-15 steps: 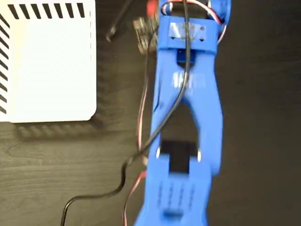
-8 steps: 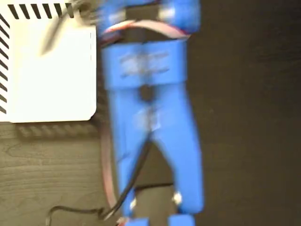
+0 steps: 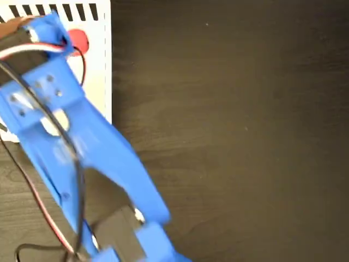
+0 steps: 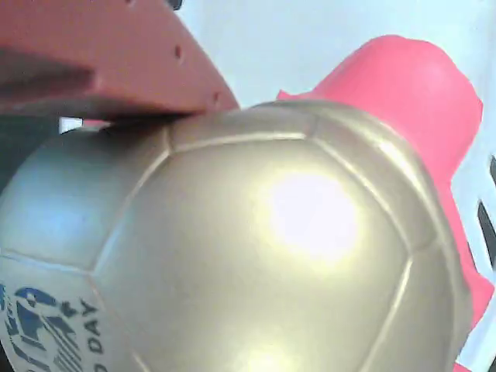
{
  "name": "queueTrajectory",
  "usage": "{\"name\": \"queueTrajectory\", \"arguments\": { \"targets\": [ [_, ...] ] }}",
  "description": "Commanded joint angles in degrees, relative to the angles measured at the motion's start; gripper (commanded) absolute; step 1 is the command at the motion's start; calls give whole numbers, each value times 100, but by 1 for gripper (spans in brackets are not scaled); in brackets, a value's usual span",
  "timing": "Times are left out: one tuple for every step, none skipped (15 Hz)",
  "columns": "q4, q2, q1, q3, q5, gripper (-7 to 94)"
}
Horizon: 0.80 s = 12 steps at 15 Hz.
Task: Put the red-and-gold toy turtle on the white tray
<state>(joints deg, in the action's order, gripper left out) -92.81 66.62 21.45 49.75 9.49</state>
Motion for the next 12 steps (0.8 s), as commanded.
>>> {"name": "queueTrajectory", "arguments": {
  "targets": [
    [176,-369,-44,-650,141,0],
    [220,-589,-62,-712,141,0],
    [290,-624,-62,-668,141,0],
    [299,-633,-62,-642,141,0],
    [281,-650,-53,-668,141,0],
    [255,-668,-44,-694,141,1],
    [246,-668,-35,-694,141,1],
    [246,-694,-35,-694,149,1],
    [246,-721,-26,-686,149,3],
    [246,-738,-26,-650,176,15],
    [255,-738,-26,-545,149,37],
    [272,-738,-26,-448,132,49]
  ]
}}
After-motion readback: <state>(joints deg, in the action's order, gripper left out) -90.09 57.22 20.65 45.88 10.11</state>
